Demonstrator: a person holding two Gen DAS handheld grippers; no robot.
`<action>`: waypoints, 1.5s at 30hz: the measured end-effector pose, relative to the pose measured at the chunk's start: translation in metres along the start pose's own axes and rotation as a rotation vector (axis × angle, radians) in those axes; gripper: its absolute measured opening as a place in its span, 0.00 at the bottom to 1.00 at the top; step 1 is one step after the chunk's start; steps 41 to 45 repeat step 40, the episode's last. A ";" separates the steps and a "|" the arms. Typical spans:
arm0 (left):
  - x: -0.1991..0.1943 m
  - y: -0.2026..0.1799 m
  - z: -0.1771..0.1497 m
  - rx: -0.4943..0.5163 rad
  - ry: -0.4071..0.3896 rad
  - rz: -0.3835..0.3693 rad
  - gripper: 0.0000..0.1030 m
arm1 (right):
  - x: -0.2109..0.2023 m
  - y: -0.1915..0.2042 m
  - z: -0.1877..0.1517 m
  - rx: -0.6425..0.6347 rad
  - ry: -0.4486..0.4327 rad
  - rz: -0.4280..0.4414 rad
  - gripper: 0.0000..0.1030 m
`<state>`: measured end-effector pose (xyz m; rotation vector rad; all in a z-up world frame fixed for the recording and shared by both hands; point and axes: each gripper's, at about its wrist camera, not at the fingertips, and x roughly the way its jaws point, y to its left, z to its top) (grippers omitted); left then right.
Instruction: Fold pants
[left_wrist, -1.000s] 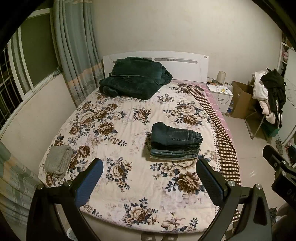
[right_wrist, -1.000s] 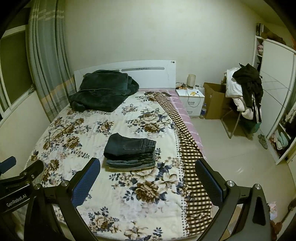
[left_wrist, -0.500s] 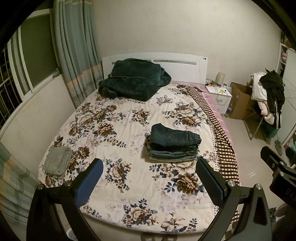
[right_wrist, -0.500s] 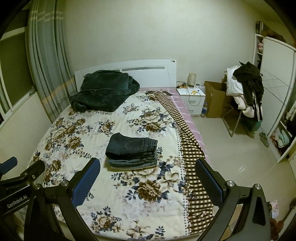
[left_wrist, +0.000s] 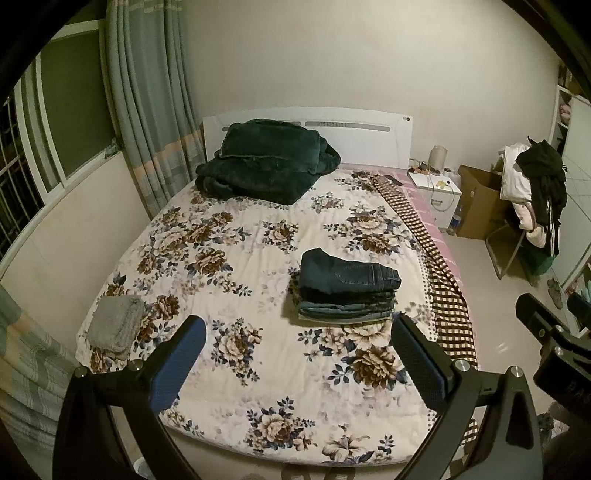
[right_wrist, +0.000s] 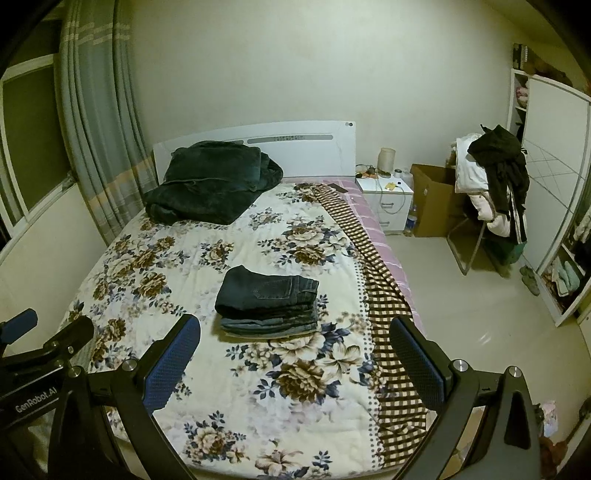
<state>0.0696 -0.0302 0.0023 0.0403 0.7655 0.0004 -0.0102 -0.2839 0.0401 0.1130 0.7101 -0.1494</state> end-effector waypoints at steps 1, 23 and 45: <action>-0.001 0.001 0.000 -0.001 -0.003 0.001 1.00 | -0.001 -0.002 -0.001 0.001 -0.002 -0.002 1.00; -0.005 -0.002 0.001 -0.001 -0.018 -0.002 1.00 | -0.003 0.000 -0.001 0.004 -0.004 -0.002 1.00; -0.008 -0.013 0.006 -0.002 -0.028 -0.008 1.00 | -0.005 0.000 -0.002 0.011 -0.002 0.002 1.00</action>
